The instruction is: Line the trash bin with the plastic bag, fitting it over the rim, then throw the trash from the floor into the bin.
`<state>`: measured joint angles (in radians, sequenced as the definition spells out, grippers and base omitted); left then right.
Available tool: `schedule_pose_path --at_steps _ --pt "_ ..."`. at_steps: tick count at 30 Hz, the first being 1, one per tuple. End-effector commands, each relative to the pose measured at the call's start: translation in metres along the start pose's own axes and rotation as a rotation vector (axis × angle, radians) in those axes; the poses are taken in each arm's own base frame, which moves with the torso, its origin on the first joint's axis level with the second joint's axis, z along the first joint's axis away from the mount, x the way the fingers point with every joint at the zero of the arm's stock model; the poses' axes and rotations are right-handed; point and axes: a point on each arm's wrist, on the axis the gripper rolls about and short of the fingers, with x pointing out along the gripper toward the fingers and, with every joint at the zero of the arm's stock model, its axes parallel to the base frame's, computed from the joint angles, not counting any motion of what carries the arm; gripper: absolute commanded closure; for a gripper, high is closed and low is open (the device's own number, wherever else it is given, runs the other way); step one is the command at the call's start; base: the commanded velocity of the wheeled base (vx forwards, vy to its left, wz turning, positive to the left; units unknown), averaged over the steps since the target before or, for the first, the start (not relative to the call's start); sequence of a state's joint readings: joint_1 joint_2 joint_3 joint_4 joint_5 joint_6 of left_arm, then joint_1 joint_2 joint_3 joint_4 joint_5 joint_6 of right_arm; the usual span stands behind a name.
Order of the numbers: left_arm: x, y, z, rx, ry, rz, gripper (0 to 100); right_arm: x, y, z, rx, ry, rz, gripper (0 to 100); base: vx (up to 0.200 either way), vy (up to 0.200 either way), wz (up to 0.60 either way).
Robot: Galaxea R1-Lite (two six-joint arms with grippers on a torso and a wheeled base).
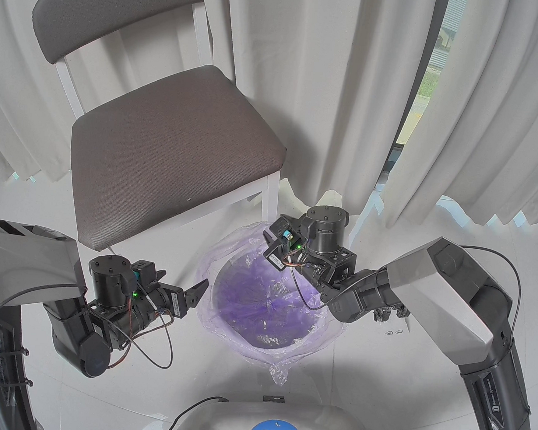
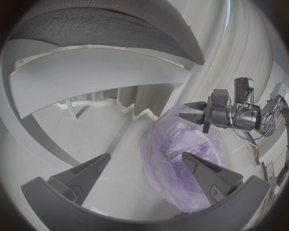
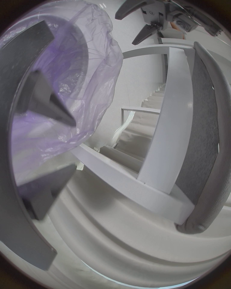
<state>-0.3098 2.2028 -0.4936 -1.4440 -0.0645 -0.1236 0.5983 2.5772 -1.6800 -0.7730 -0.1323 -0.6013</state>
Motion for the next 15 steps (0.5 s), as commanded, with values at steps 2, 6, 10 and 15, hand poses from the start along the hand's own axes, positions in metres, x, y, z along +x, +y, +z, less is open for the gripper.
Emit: schedule_pose_path --at_steps 2,6,10,15 --pt "0.002 -0.004 -0.001 -0.001 -0.002 -0.007 0 -0.011 -0.013 0.016 0.024 -0.007 -0.006 0 0.000 0.000 0.00" --pt "0.002 -0.010 -0.001 0.002 -0.006 -0.017 0 -0.028 -0.024 0.022 0.031 0.029 0.009 0 0.000 0.000 0.00" --pt "0.003 -0.016 -0.002 0.009 -0.005 -0.014 0 -0.044 -0.031 0.030 0.047 0.031 0.011 0 0.000 0.000 0.00" --pt "0.005 -0.029 -0.004 0.023 -0.012 -0.029 0 -0.086 -0.053 0.040 0.137 0.079 0.017 0 0.000 0.000 0.00"
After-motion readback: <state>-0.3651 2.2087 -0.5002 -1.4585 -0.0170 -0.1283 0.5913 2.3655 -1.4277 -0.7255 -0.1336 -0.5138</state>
